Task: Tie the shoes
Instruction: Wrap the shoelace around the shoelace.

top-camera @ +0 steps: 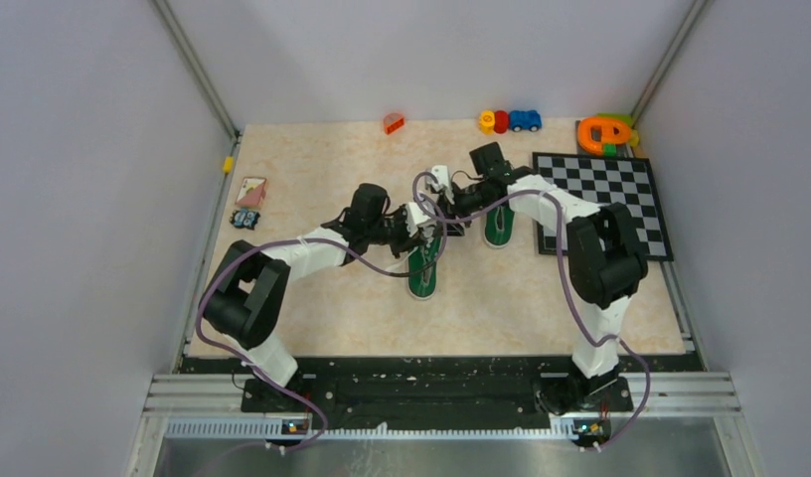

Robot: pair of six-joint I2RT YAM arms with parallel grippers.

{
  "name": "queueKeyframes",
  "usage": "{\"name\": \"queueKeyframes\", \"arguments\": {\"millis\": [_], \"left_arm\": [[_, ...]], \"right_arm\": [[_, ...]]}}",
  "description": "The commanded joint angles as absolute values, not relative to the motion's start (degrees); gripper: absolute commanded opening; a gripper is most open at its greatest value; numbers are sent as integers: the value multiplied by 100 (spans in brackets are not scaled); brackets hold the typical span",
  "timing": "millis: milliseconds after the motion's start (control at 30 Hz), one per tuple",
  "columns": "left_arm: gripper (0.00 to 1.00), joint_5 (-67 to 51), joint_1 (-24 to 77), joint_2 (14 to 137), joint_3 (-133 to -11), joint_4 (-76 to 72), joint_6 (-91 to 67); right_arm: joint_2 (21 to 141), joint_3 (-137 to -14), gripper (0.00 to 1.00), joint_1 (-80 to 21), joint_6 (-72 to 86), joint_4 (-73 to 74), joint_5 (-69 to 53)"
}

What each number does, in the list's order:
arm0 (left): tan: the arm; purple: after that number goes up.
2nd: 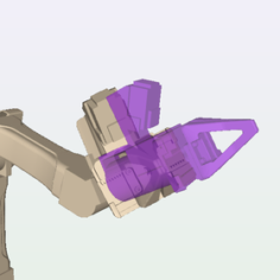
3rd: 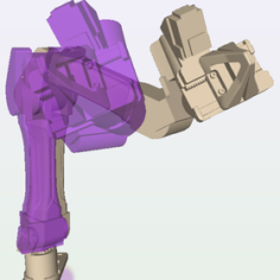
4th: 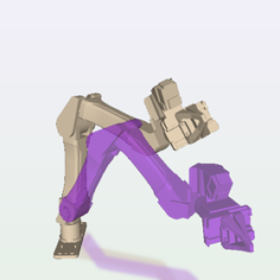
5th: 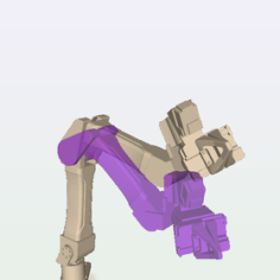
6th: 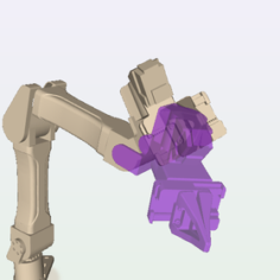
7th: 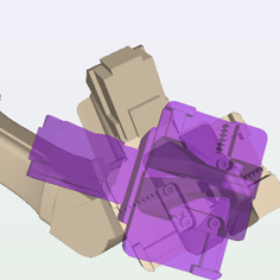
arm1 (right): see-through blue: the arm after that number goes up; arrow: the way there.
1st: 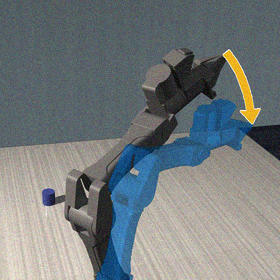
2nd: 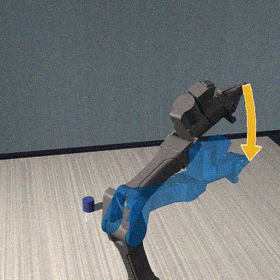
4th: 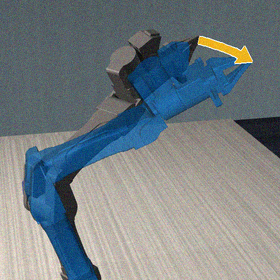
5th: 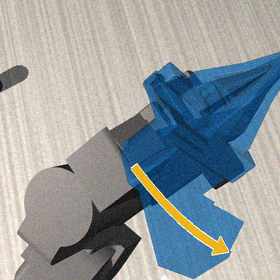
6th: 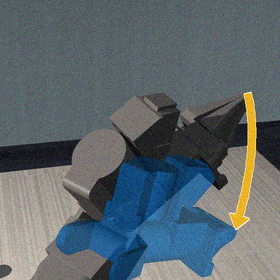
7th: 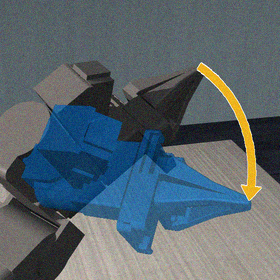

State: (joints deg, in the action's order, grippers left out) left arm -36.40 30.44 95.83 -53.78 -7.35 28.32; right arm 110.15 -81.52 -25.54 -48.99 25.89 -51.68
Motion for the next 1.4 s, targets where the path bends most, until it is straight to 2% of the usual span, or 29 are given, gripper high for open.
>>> {"name": "queueKeyframes", "arguments": {"millis": [0,200,367,467,600,733,800,933,1100,1367], "left_arm": [[0,-3745,3059,9365,-5335,-932,2759],[0,-3766,3057,9352,-5335,-923,2753],[0,-3770,3059,9348,-5340,-923,2767],[0,-3755,3058,9358,-5346,-917,2774],[0,-3748,3054,9360,-5346,-905,2777],[0,-3753,3059,9350,-5348,-905,2775],[0,-3751,3058,9358,-5344,-905,2771],[0,-3737,3057,9378,-5353,-901,2777],[0,-3690,3059,9327,-5346,-879,2803],[0,-3641,3058,9321,-5426,-697,2918]], "right_arm": [[11164,-8504,51,-2634,-5382,2873,-5129],[11330,-8671,42,-2654,-5508,3104,-4998],[11400,-8762,24,-2654,-5502,3135,-5025],[11373,-8783,21,-2639,-5432,3113,-5248],[11273,-8748,17,-2559,-4970,2870,-5595],[11263,-8765,2,-2452,-4463,2727,-5815],[11257,-8714,0,-2404,-4087,2531,-5870],[11069,-8102,0,-2159,-1899,795,-6135],[10814,-6826,0,-1979,1684,-2459,-6097],[11222,-5836,0,-1986,5261,-5978,-5968]]}}
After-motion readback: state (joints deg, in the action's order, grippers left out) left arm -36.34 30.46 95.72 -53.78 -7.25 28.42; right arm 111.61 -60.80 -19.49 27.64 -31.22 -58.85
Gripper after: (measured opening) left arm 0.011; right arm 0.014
